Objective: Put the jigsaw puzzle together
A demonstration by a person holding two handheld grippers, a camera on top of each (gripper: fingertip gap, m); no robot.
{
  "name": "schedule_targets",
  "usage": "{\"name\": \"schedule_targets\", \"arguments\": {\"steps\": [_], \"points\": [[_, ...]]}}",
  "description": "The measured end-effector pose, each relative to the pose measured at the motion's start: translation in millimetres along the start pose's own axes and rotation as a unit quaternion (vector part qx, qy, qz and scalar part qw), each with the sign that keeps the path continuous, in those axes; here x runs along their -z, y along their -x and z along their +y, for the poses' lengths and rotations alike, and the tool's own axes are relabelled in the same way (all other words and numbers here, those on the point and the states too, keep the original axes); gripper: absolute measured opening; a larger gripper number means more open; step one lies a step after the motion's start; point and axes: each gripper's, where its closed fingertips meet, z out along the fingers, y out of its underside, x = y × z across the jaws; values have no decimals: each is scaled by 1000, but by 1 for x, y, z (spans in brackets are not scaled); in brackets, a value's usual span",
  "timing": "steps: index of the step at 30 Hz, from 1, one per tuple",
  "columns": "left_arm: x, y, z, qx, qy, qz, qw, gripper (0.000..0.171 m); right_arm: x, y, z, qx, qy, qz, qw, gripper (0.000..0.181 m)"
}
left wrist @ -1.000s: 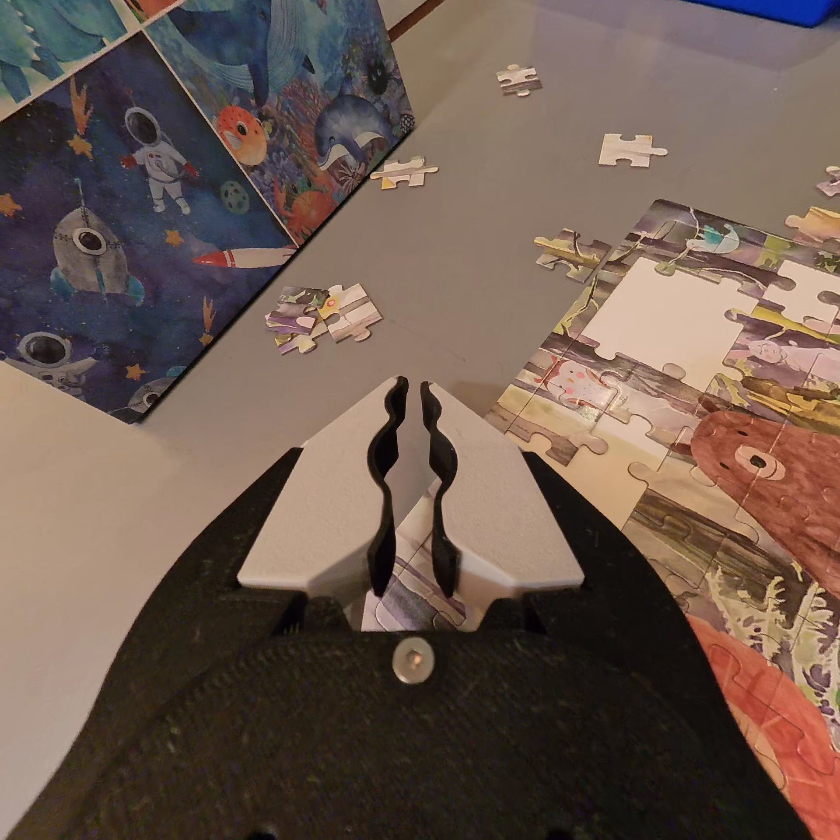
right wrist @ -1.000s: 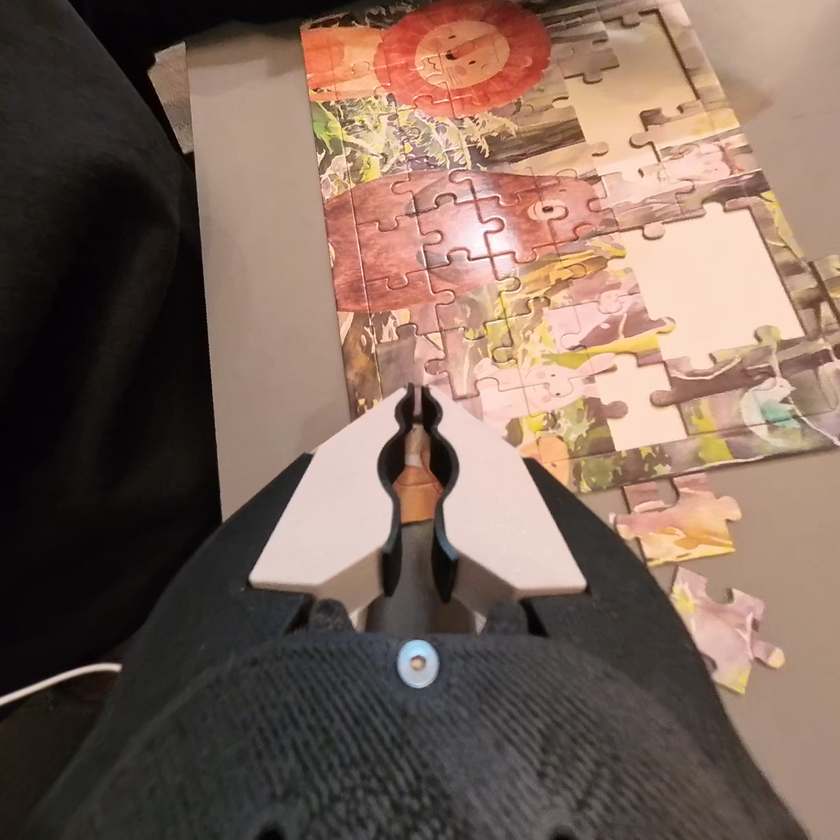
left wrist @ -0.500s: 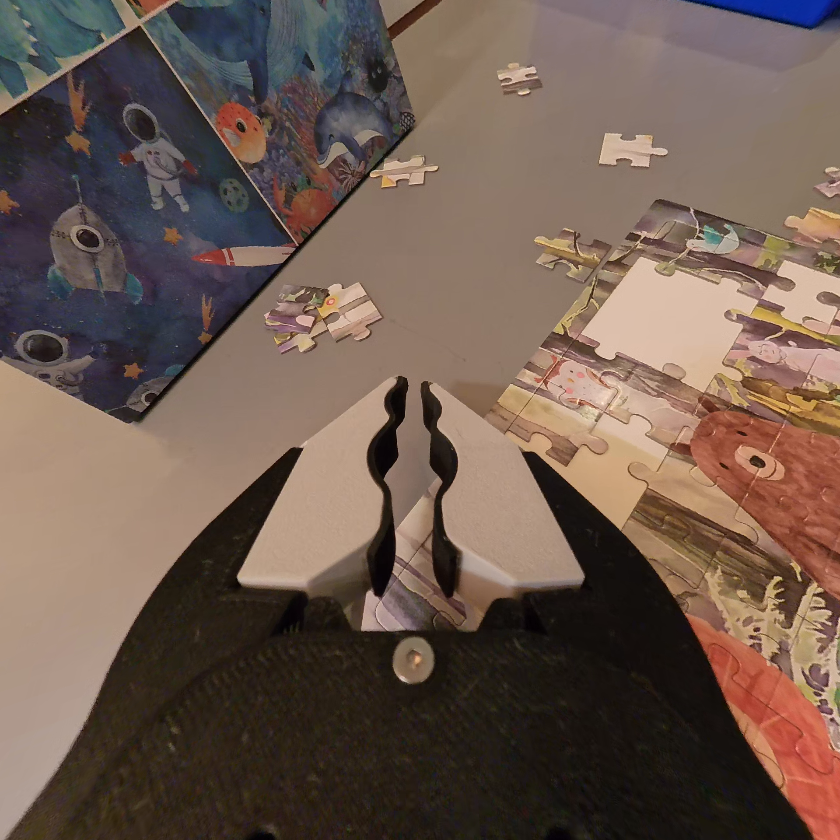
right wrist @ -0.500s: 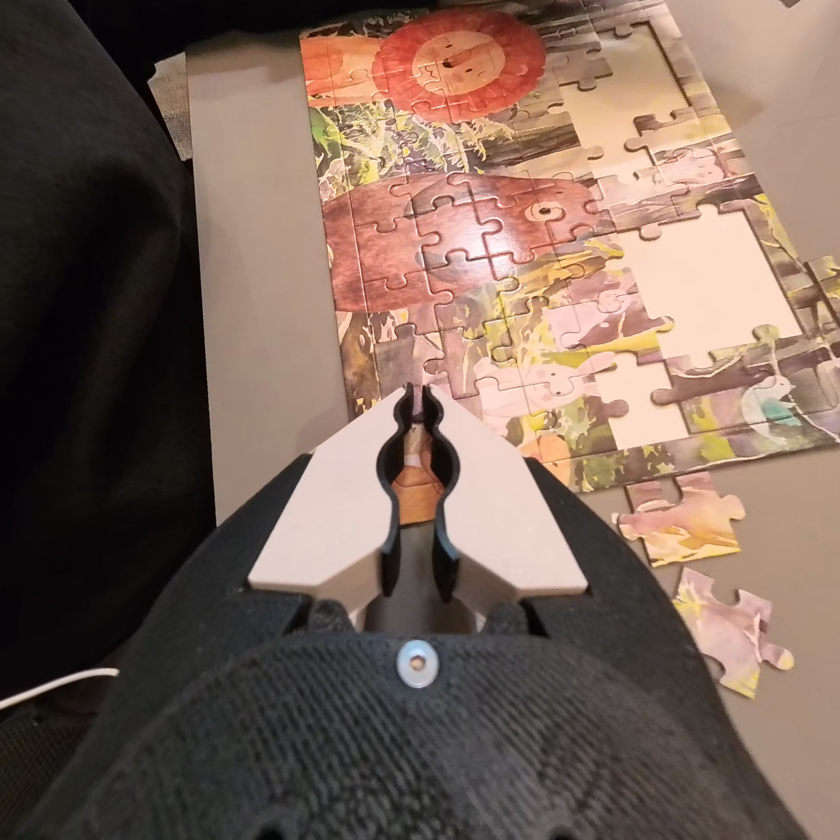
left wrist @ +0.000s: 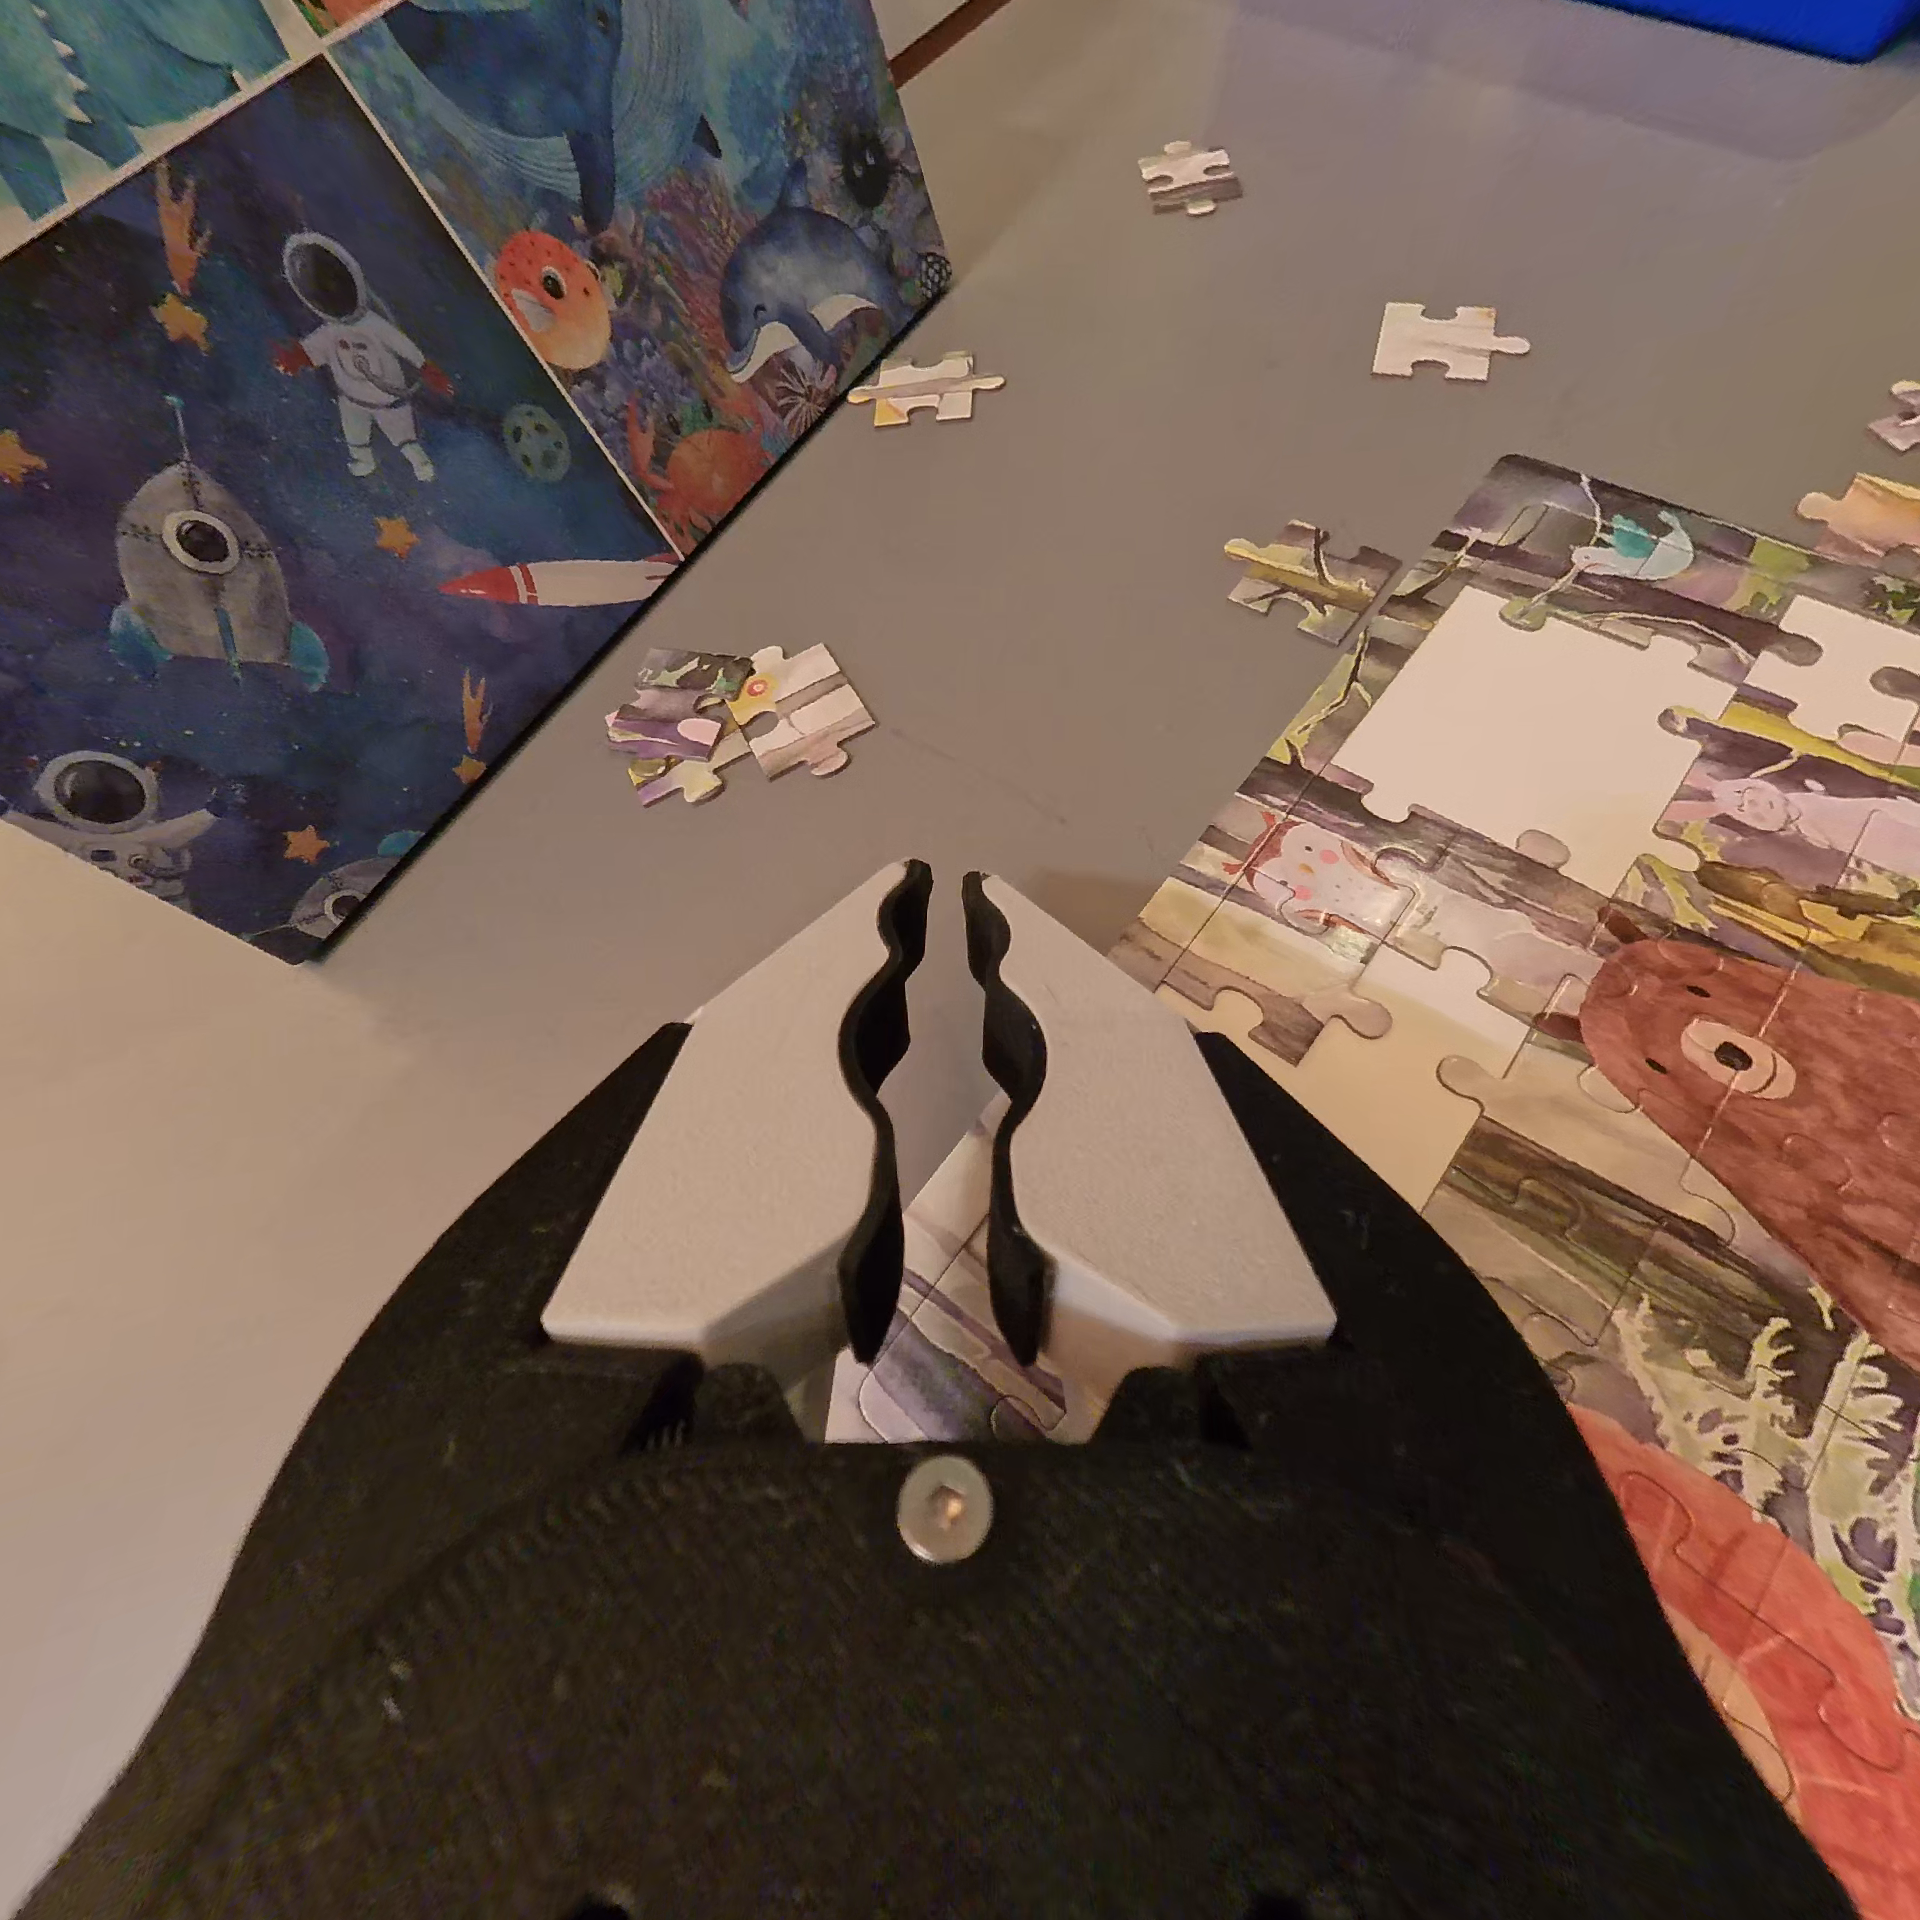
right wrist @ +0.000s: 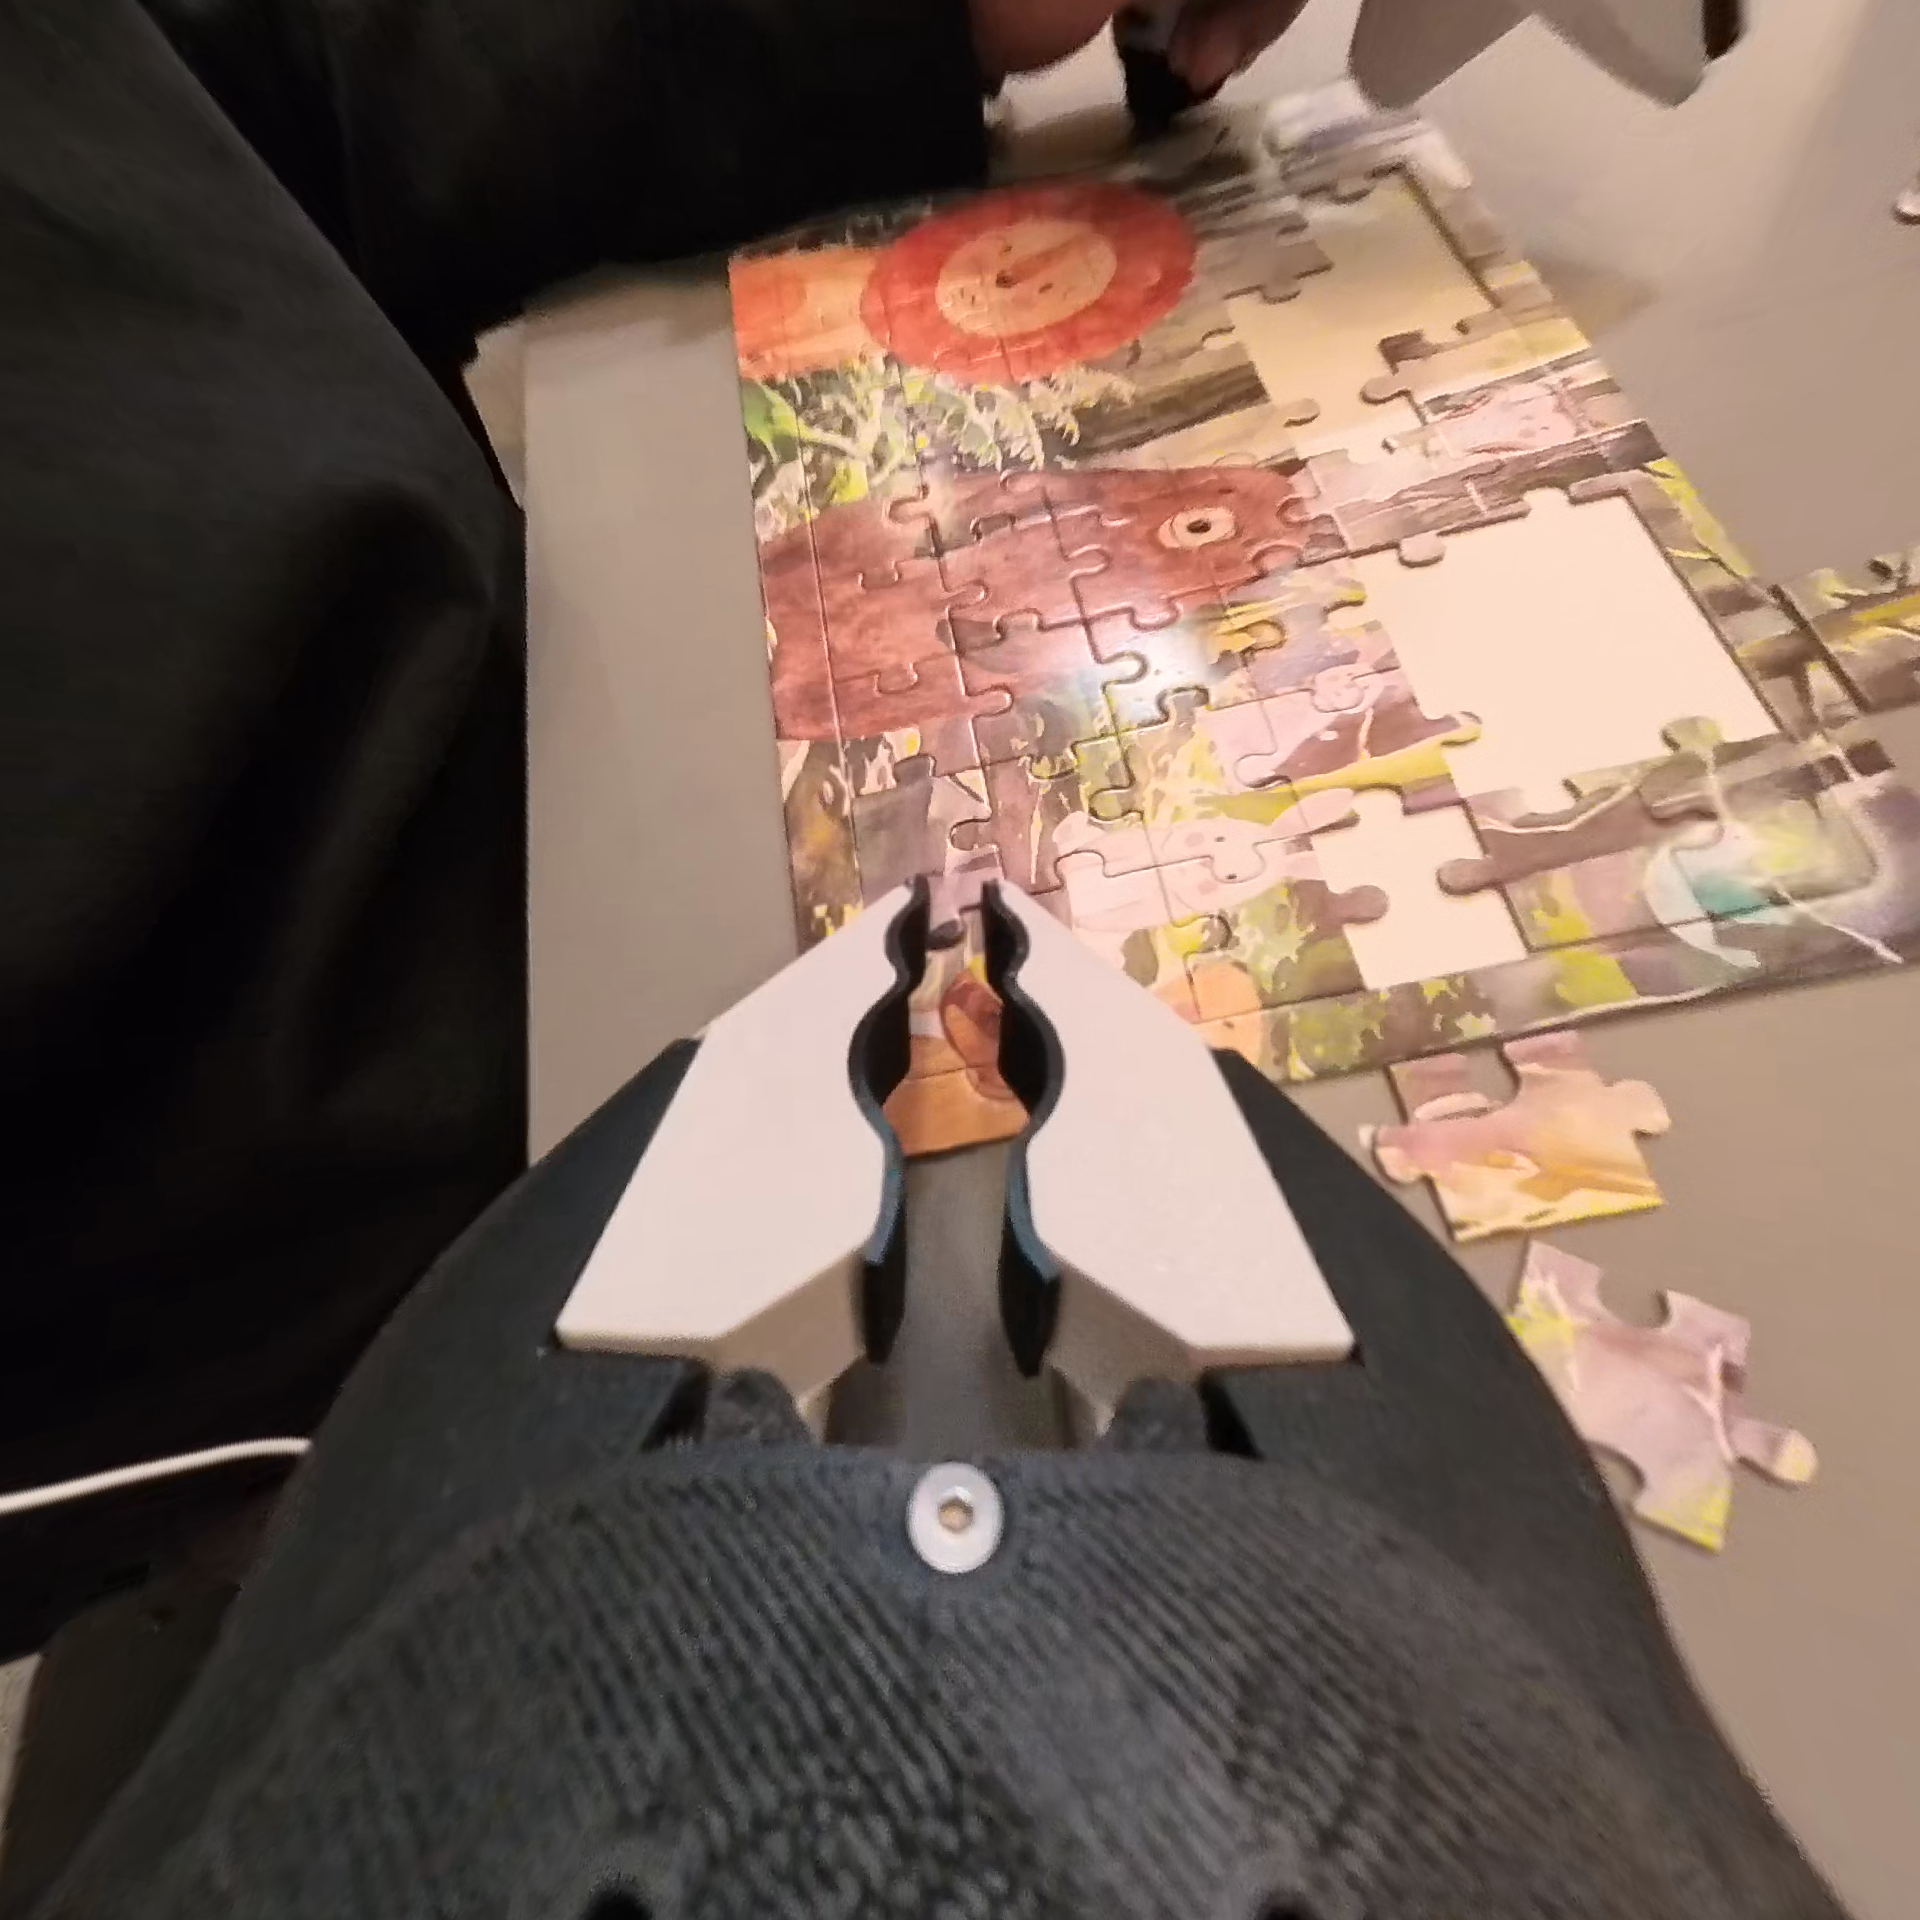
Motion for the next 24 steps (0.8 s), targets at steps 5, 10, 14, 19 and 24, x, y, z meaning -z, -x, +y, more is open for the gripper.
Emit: {"name": "schedule_targets", "arguments": {"steps": [5,10,14,19,24], "points": [[-1,-1,1,-5,6,0,1000,5,-4,3,15,28,42,35,998,11],[-2,-1,2,-5,7,-2,1000,5,-11,5,10,50,43,51,997,9],[-1,0,1,-1,4,-1,1000,5,-10,4,12,54,59,53,995,7],[-1,0,2,-4,7,-1,1000,5,-11,4,13,35,72,50,996,7],[-2,-1,2,-6,9,-2,1000,5,-11,4,14,25,84,41,995,7]]}}
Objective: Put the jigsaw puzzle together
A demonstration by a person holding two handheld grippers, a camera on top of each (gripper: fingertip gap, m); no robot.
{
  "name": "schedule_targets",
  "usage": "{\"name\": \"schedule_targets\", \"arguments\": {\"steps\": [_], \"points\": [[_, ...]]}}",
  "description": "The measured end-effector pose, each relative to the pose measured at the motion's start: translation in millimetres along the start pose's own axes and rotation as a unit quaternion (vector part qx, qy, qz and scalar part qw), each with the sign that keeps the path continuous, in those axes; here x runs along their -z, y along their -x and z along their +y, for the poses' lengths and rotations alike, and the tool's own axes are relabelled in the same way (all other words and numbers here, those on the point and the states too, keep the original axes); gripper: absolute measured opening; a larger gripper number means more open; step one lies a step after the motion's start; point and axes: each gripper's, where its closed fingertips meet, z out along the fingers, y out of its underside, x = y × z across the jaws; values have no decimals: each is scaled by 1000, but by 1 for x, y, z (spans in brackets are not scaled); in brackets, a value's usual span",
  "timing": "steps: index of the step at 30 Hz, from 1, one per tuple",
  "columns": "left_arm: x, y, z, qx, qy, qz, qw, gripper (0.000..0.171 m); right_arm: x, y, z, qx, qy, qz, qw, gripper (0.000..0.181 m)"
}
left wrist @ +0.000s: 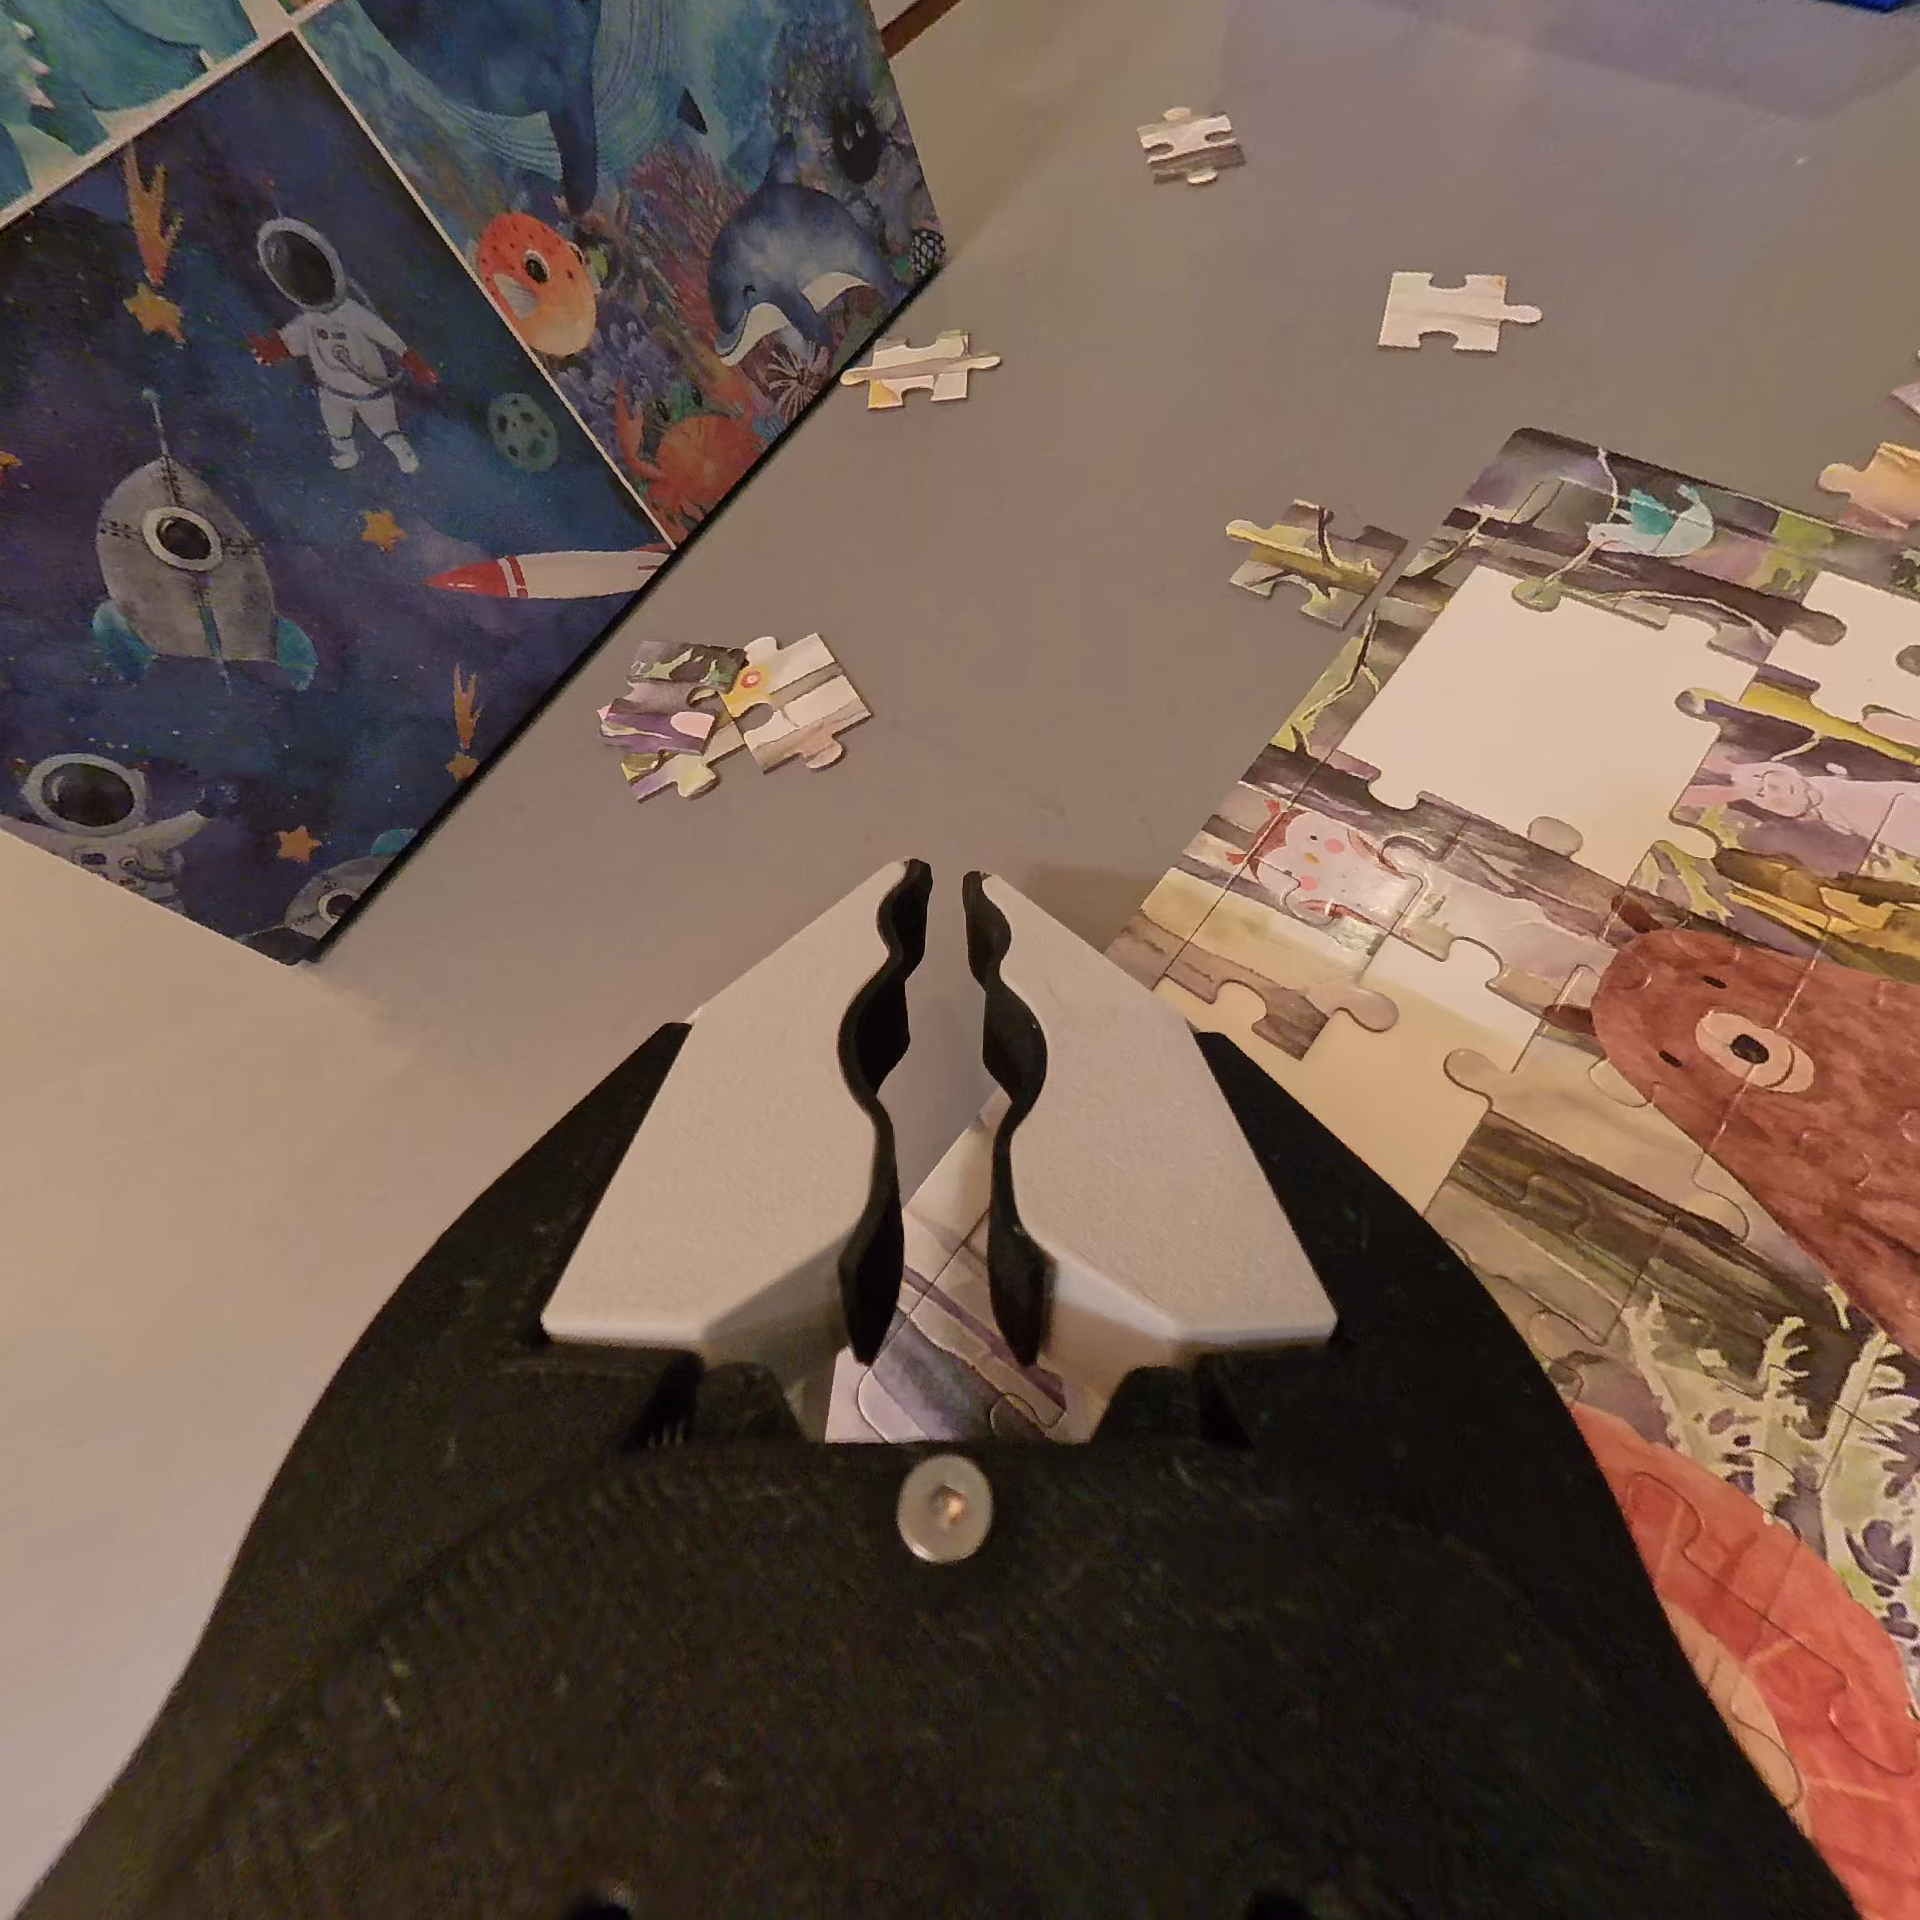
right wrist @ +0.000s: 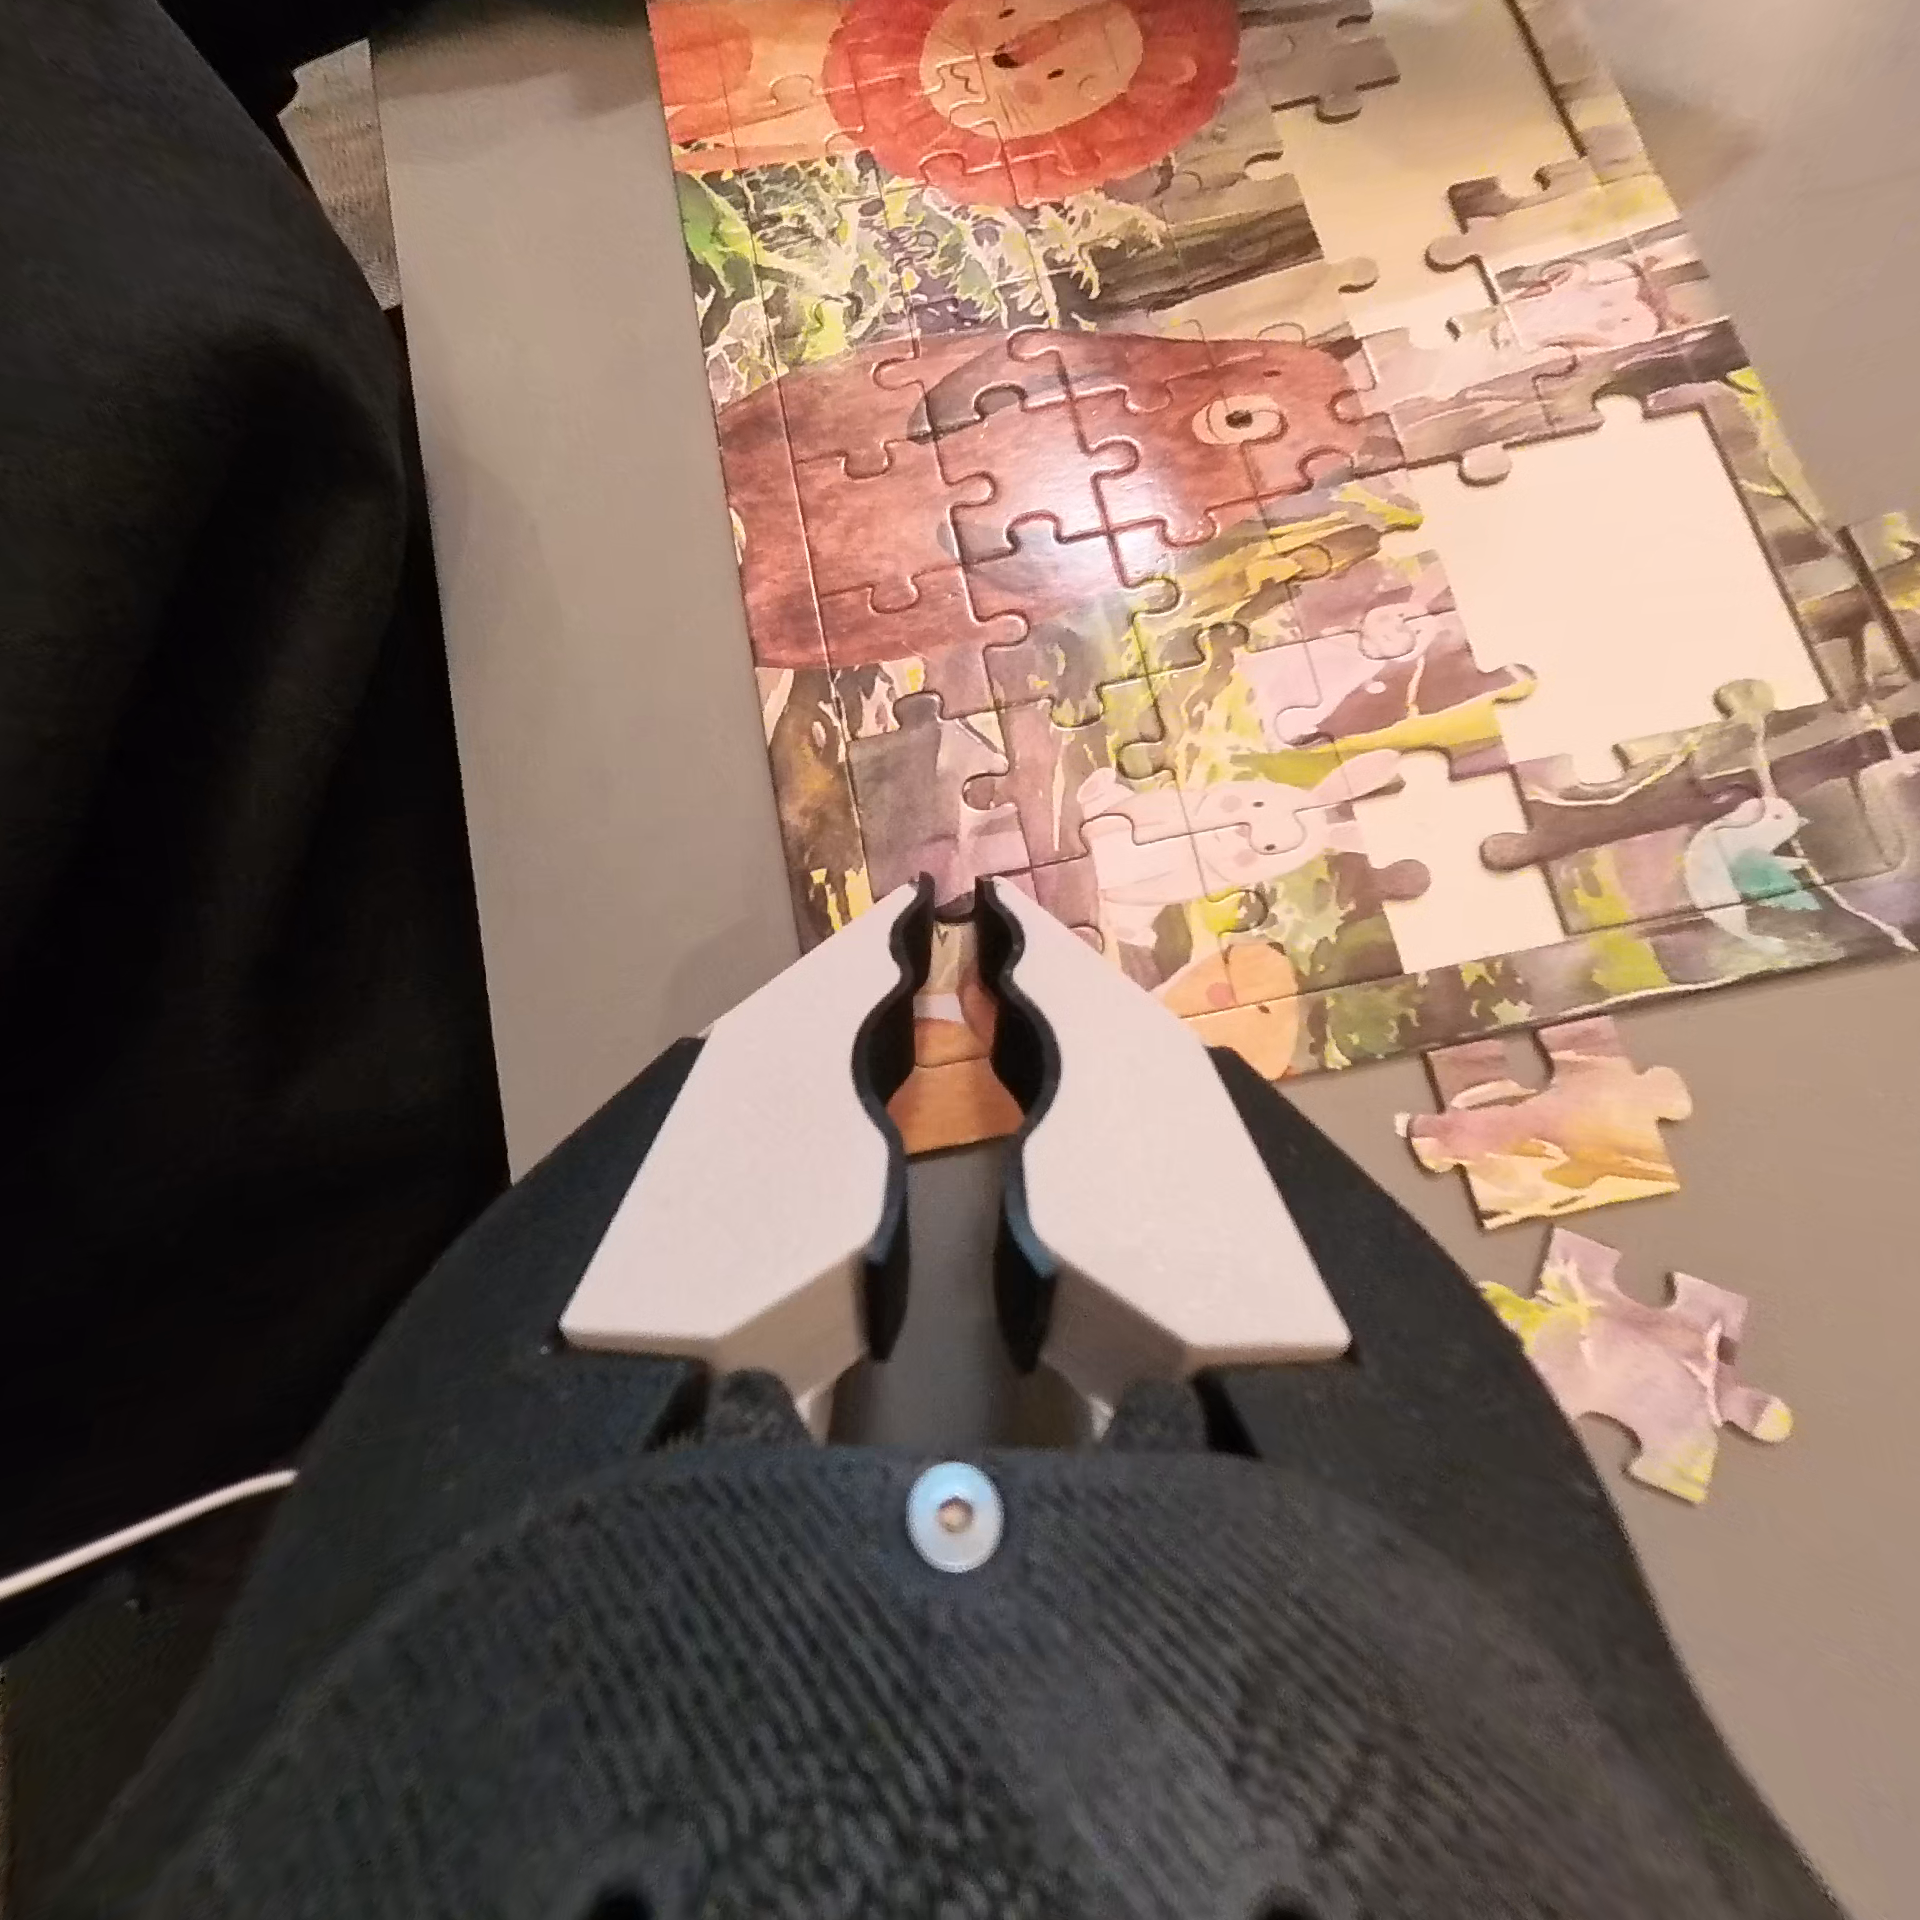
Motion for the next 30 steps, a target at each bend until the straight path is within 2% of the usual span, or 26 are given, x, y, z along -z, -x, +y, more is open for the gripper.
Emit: {"name": "schedule_targets", "arguments": {"steps": [7,12,14,24,30], "points": [[1,1,-1,5,-5,1,1000,5,0,0,-1,17,12,6,1000,7],[1,0,-1,3,-3,1,1000,5,1,0,1,12,9,4,1000,15],[0,0,0,1,-1,1,1000,5,1,0,1,18,13,3,1000,8],[1,0,-1,4,-4,1,1000,5,2,1,0,27,26,-6,999,6],[0,0,-1,1,-2,0,1000,5,10,3,-12,20,-4,-14,1000,1]]}}
